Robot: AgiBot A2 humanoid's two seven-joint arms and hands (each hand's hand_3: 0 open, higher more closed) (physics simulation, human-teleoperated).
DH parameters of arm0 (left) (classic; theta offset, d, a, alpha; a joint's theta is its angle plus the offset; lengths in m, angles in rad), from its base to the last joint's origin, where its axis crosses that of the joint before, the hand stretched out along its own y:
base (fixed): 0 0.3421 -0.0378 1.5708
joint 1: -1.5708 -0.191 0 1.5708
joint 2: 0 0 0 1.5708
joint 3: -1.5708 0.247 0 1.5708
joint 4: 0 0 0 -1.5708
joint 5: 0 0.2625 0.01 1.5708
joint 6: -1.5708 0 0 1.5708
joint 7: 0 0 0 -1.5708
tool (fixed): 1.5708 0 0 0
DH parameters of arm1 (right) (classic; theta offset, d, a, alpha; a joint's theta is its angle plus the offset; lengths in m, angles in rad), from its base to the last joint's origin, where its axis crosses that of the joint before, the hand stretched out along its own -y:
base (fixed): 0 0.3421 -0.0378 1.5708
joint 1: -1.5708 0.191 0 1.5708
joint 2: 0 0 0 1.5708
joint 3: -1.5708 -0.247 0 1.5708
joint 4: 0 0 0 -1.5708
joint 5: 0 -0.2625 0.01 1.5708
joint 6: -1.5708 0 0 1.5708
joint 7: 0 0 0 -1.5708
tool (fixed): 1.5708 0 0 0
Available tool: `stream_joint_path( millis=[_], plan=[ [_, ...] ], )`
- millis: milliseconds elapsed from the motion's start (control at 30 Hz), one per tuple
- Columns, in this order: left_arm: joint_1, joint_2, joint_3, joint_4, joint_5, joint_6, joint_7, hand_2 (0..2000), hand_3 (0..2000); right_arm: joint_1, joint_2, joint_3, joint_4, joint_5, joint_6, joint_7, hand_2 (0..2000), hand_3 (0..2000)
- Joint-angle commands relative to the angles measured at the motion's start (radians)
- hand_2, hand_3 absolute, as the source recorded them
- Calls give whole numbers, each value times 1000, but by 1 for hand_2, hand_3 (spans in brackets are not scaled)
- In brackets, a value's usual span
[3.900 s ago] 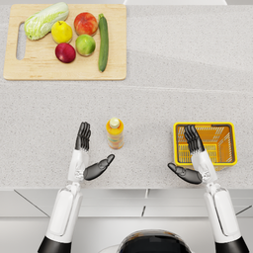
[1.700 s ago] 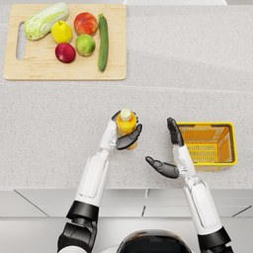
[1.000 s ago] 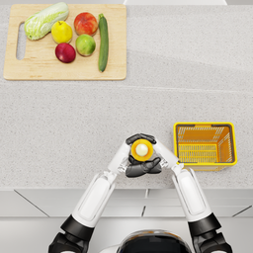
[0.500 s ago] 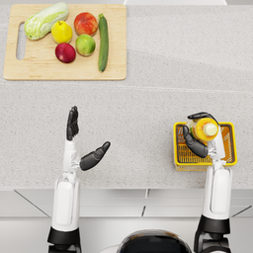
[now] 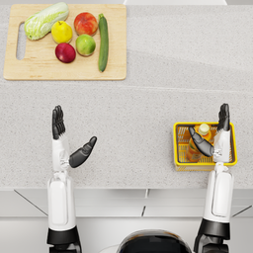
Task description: Pick up the lemon tea and place it into the yellow basket
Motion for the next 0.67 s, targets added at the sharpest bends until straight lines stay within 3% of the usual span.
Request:
stream_joint_path(
  millis=[33, 133, 300, 667],
  plan=[
    [126, -4, -6, 47, 0, 0, 0, 0, 0, 69, 10, 42, 128, 0, -11, 17, 0, 0],
    [199, -11, -49, 96, 0, 0, 0, 0, 0, 124, 21, -9, 109, 0, -29, 44, 0, 0],
    [165, -4, -74, 119, 0, 0, 0, 0, 0, 106, 20, -73, 48, 0, -38, 57, 0, 0],
    [139, 2, -69, 130, 0, 0, 0, 0, 0, 84, 17, -38, 14, 0, -40, 60, 0, 0]
  ],
)
